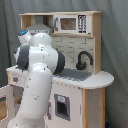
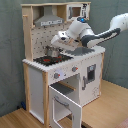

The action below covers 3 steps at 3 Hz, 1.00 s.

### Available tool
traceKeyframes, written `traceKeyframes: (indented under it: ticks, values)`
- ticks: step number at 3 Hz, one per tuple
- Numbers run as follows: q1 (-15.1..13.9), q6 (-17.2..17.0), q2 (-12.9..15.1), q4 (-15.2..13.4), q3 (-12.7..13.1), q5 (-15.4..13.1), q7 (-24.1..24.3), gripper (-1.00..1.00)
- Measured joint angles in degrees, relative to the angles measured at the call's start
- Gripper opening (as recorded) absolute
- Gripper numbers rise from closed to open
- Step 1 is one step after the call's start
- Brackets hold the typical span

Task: Play with the kitchen

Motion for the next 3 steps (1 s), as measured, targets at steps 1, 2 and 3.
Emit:
traceKeyframes:
  ticks: [1, 2, 3]
  values:
    - [3.2, -2.7, 3.1, 3.7, -0.6, -2.7, 1.3, -1.00]
    - [6.3, -5.7, 5.7, 7.4, -1.3, -4.6, 1.9, -1.00]
    - [9.6, -7.8, 8.4, 10.5, -2.7, -6.0, 2.5, -1.00]
